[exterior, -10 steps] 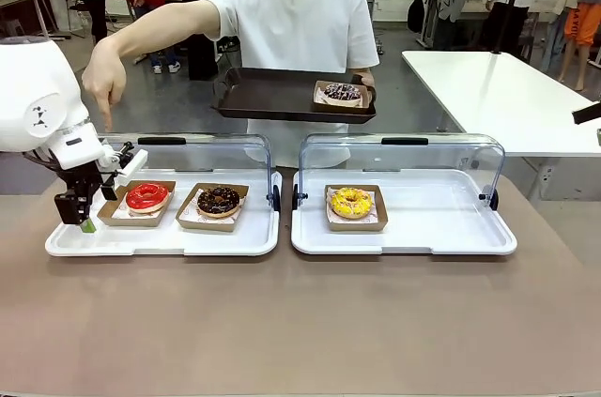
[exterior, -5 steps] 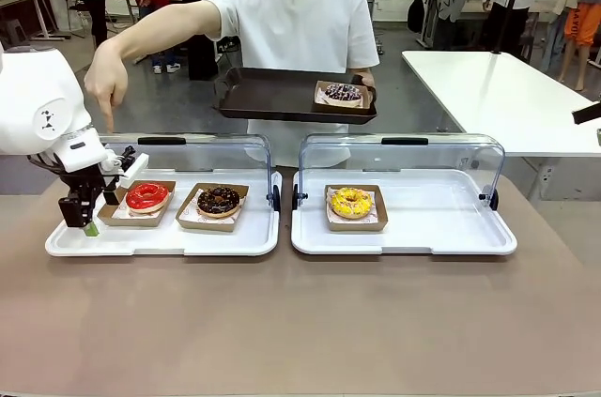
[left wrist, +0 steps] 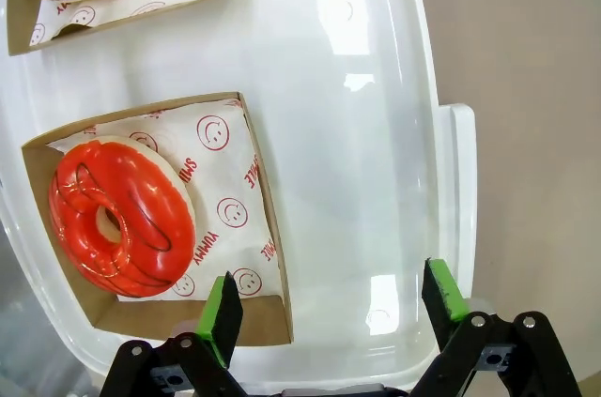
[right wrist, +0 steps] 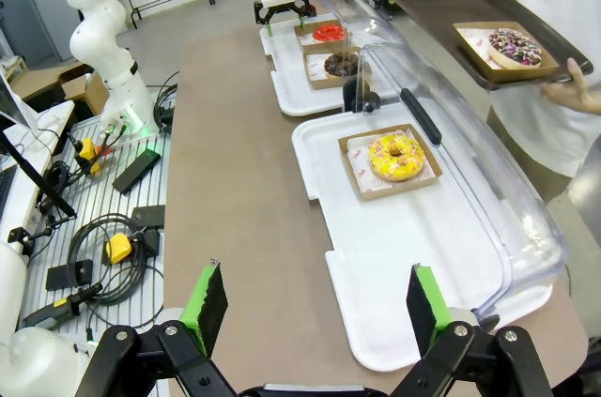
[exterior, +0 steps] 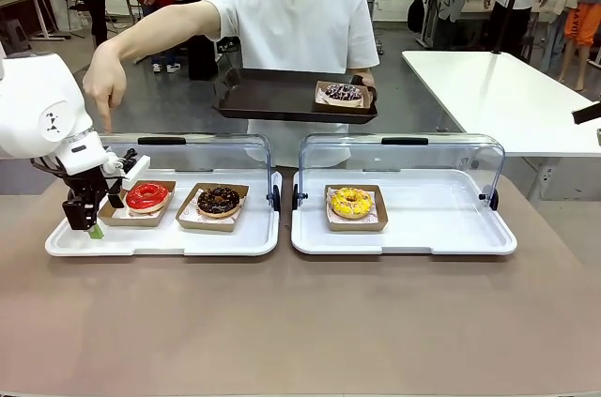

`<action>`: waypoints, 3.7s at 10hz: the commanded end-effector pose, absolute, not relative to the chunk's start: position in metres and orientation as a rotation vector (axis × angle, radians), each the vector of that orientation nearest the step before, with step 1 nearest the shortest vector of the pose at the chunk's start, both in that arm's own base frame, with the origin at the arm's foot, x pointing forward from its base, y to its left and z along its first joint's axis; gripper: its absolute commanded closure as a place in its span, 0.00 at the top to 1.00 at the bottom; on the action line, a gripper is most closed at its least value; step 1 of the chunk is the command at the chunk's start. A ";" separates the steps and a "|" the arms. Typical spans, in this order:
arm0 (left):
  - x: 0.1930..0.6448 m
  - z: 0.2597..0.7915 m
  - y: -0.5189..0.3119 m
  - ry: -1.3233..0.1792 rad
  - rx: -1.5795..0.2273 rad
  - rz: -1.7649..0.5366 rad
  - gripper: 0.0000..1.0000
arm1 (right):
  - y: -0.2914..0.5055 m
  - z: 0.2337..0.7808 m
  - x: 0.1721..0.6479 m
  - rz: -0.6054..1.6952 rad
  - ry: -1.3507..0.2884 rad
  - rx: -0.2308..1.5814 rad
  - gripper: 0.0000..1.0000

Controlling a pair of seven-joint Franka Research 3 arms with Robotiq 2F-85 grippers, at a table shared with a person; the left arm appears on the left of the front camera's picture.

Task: Provide the desired donut to the person.
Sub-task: Pick up and lift the Paper togo box containing the Donut pointed at by the person.

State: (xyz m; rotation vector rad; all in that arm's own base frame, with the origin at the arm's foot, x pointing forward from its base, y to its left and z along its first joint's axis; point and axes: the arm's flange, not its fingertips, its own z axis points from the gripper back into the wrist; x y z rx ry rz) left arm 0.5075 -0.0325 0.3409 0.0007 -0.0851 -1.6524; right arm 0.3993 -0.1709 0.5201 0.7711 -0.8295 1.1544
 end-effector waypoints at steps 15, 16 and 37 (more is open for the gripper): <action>0.521 0.328 -0.026 -0.129 0.045 -1.659 0.00 | -0.170 0.520 0.399 1.156 -0.833 0.775 1.00; 0.521 0.329 -0.026 -0.127 0.045 -1.659 0.00 | -0.170 0.520 0.399 1.156 -0.833 0.775 1.00; 0.372 0.571 -0.020 -0.095 0.124 -1.598 0.00 | -0.170 0.520 0.399 1.156 -0.833 0.775 1.00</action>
